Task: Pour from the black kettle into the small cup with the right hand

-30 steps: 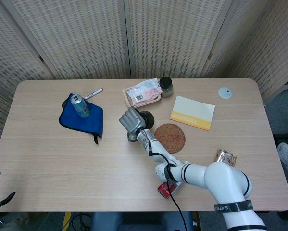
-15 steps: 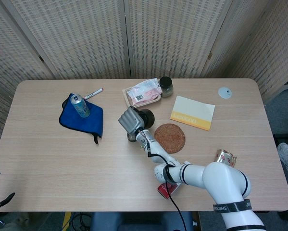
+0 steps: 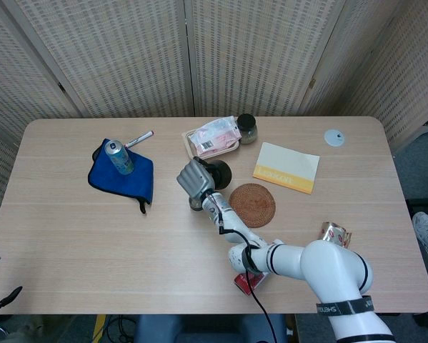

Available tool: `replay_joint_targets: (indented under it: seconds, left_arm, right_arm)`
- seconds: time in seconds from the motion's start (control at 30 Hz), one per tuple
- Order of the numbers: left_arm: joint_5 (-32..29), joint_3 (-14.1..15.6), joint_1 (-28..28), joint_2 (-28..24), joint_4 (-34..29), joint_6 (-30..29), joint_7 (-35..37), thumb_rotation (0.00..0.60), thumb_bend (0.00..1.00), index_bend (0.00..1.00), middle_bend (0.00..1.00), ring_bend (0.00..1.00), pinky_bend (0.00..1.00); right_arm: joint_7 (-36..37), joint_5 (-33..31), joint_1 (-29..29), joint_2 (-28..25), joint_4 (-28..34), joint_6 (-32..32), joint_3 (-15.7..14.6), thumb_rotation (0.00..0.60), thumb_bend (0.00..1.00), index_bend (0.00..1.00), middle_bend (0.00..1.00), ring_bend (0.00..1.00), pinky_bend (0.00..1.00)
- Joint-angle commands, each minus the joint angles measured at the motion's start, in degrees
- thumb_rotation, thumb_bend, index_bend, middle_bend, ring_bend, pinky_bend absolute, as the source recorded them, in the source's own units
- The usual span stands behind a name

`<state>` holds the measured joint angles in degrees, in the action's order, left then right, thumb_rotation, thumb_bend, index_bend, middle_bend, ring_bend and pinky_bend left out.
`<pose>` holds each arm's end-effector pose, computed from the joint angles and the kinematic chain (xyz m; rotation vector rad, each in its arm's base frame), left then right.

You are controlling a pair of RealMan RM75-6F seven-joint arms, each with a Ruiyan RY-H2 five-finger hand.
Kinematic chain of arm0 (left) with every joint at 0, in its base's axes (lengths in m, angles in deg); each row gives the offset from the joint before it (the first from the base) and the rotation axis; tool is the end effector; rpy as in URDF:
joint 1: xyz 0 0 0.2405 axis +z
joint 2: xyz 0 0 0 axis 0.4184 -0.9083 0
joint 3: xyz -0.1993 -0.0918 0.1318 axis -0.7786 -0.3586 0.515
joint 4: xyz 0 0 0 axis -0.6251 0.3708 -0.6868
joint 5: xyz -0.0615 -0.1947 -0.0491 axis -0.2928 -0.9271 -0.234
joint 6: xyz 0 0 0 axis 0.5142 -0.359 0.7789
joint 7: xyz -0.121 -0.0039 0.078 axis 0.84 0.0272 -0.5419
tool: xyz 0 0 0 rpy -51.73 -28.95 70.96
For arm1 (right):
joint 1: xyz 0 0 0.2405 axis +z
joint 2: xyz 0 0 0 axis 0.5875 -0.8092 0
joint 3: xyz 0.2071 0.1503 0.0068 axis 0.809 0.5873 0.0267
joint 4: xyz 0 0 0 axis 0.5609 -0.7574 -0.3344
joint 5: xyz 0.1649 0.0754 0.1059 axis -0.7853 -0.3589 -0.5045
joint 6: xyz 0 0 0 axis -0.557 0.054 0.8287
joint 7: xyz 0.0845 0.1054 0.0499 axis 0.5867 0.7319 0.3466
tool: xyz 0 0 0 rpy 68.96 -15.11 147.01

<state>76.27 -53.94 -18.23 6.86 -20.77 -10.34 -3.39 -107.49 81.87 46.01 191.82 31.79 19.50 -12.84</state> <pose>-0.3598 0.1056 0.1750 -1.1781 -0.9939 -0.8470 0.0218 -0.4194 -0.0909 2.1101 -0.0976 0.4695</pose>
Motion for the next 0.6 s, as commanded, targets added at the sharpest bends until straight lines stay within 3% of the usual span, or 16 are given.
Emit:
replay_joint_targets:
  seconds: [0.03,0.6]
  left_arm:
    - [-0.1,0.0,0.1,0.0,0.1,-0.1,0.0,0.354,0.00,0.29,0.08,0.15,0.09]
    - [0.0,0.0,0.6,0.1,0.6,-0.6,0.7,0.353,0.00,0.29,0.08,0.15,0.09]
  right_arm:
    - [-0.7,0.1,0.1,0.1,-0.1,0.4,-0.3,0.578,0.52,0.96,1.00,0.91,0.48]
    - [-3.7,-0.3,0.5,0.8,0.1,1.6,-0.4,0.589,0.52,0.96,1.00,0.91,0.48]
